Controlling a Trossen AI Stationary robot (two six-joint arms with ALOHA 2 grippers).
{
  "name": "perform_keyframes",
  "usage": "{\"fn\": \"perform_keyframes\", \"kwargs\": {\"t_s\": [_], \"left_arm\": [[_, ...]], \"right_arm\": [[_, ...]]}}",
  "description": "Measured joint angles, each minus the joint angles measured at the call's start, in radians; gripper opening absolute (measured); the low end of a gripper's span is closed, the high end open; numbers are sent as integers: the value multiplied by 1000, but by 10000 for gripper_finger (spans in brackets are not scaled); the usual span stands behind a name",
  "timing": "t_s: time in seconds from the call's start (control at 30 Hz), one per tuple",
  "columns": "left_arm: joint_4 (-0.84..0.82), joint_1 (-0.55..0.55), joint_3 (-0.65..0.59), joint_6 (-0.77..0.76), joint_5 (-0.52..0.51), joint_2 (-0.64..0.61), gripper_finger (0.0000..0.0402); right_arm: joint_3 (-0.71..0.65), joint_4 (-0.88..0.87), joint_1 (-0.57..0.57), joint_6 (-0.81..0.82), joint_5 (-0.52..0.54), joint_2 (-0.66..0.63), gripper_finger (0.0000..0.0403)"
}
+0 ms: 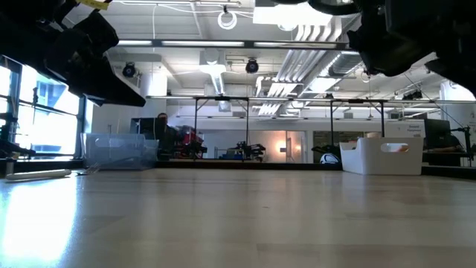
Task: Sort silverware by color (type)
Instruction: Put the bottom white fork into the transparent bin
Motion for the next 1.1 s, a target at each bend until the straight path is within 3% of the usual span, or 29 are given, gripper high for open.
{"fn": "perform_keyframes", "kwargs": {"t_s": [0.2,0.47,0.83,1.1], "left_arm": [[-3,0,0,0,2,0,0],[-3,0,0,0,2,0,0],[-4,0,0,0,2,0,0],[-5,0,0,0,2,0,0]], "right_arm": [[0,16,-1,-15,20,15,131],[0,89,-21,-162,46,23,131],[0,31,-23,-190,-31,9,131],[0,42,-27,-263,50,-28,131]]}}
